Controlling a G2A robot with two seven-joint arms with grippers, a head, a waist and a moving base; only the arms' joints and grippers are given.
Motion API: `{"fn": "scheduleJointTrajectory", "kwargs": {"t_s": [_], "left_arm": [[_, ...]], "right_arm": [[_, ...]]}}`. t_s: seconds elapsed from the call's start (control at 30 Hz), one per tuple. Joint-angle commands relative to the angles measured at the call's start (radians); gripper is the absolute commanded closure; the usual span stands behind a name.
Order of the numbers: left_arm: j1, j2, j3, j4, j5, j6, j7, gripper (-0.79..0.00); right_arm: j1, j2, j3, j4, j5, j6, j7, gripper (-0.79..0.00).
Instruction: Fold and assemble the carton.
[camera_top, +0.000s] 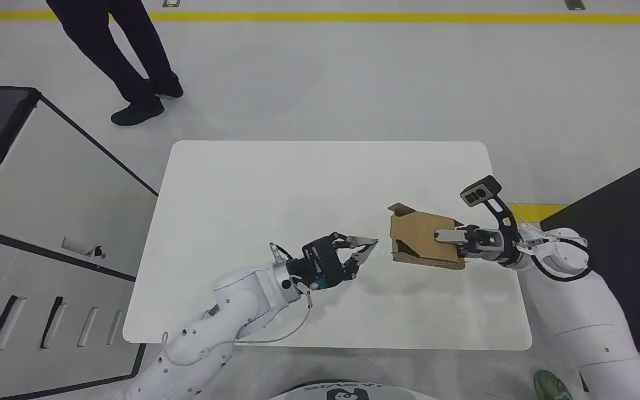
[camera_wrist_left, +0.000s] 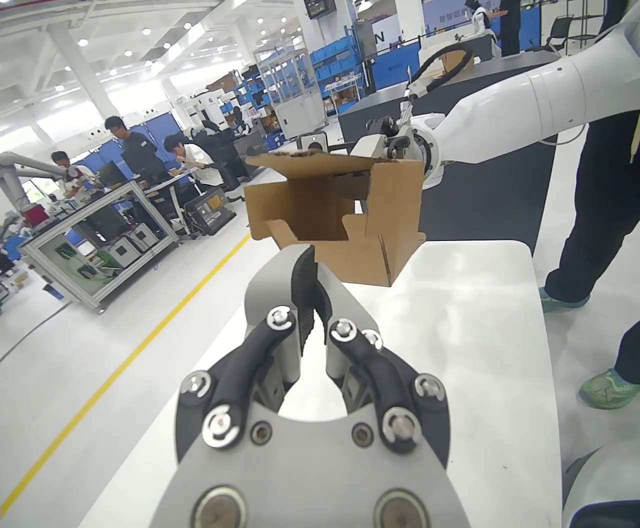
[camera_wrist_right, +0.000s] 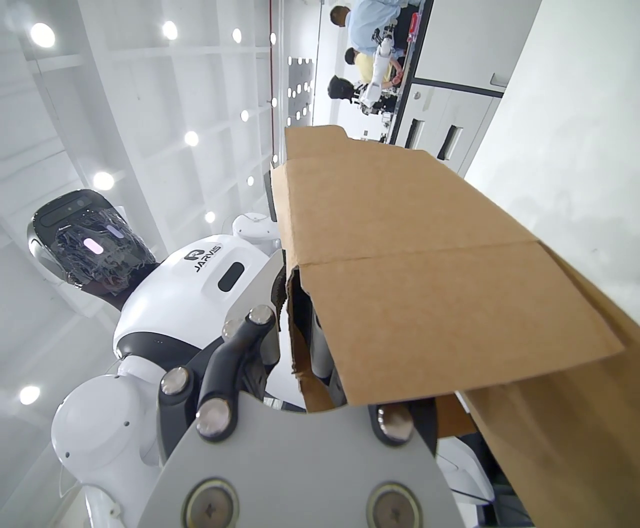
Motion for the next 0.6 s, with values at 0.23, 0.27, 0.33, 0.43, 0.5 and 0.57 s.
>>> {"fn": "scheduleJointTrajectory", "kwargs": {"t_s": [0.23,0.27,0.33,0.43,0.5,0.57], "left_arm": [[-0.080,-0.020,0.090,0.045,-0.025,-0.066,0.020,0.000],[-0.090,-0.022,0.100,0.051,-0.029,-0.071,0.023,0.000],[-0.108,-0.027,0.116,0.063,-0.033,-0.076,0.024,0.000],[-0.128,-0.033,0.135,0.076,-0.045,-0.087,0.031,0.000],[-0.138,-0.036,0.145,0.081,-0.045,-0.093,0.030,0.000],[-0.144,-0.038,0.152,0.085,-0.044,-0.092,0.028,0.000]], "right_arm": [[0.010,0.017,-0.039,-0.009,0.011,0.000,0.000,0.000],[0.011,0.019,-0.044,-0.011,0.010,0.000,0.000,0.000],[0.015,0.024,-0.054,-0.012,0.009,0.000,0.000,0.000],[0.019,0.030,-0.068,-0.014,0.013,0.000,0.000,0.000],[0.022,0.034,-0.073,-0.014,0.015,0.000,0.000,0.000],[0.025,0.037,-0.076,-0.011,0.019,0.000,0.000,0.000]]}}
